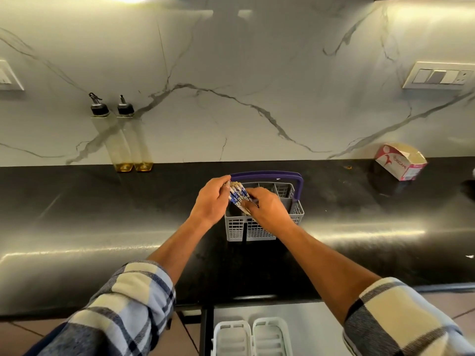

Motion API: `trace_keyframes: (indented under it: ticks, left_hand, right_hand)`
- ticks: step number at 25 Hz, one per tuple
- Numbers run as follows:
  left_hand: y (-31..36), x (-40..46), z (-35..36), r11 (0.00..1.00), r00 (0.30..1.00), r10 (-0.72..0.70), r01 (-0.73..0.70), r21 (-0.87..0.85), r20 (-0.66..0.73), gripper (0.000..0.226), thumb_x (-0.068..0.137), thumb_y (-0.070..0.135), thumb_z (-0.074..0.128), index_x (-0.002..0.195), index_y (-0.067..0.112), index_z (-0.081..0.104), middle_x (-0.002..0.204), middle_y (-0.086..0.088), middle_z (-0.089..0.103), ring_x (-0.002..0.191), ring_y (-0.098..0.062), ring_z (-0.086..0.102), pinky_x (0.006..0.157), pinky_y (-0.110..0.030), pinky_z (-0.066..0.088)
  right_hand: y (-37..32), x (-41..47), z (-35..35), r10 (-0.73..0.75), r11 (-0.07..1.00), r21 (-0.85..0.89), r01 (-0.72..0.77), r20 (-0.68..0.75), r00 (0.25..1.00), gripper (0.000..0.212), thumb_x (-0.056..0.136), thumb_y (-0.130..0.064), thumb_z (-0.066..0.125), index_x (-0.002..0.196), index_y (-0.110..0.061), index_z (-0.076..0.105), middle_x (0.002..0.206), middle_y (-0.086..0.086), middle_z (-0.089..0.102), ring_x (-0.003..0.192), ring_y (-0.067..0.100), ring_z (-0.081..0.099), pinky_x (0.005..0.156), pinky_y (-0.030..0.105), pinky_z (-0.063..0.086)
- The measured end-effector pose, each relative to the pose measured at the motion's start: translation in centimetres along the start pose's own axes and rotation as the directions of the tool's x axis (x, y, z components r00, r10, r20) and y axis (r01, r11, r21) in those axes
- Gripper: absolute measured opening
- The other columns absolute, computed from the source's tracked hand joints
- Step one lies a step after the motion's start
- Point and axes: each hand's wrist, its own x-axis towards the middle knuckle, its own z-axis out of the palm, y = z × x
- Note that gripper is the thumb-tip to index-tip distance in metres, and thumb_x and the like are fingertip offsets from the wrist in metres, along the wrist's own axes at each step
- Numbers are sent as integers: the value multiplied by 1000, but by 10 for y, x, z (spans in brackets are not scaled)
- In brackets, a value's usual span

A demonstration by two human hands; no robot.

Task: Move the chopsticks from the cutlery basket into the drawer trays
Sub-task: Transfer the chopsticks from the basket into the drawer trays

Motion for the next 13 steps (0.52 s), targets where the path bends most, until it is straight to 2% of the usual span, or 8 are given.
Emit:
trace_keyframes:
  ticks: [7, 11, 13]
  left_hand:
    - [-5, 4, 14, 953, 989, -143, 127, -275, -38, 36, 104, 23, 40, 135, 14, 55, 125, -8, 63, 111, -17, 62, 100, -39, 52]
    - [-3, 3, 17, 944, 986, -164, 146, -296, -38, 37, 104, 24, 39, 136, 15, 54, 122, -6, 65, 110, -16, 63, 100, -39, 52]
    - [-1, 2, 17, 944, 986, -164, 146, -295, -36, 37, 104, 24, 39, 136, 14, 54, 123, -7, 65, 110, -15, 63, 100, -37, 52]
  right_hand:
    - [7, 5, 0, -26, 1000, -11, 26, -26, 999, 32, 97, -31, 58, 127, -18, 60, 116, 4, 65, 100, 18, 62, 85, 32, 52]
    - [8, 6, -2, -56, 997, -59, 52, -71, 996, 25, 100, -31, 54, 116, -14, 64, 105, 6, 66, 87, 15, 59, 73, 27, 46]
    - [6, 7, -3, -69, 996, -70, 64, -74, 995, 23, 100, -31, 53, 112, -15, 65, 101, 5, 68, 84, 15, 60, 72, 29, 49]
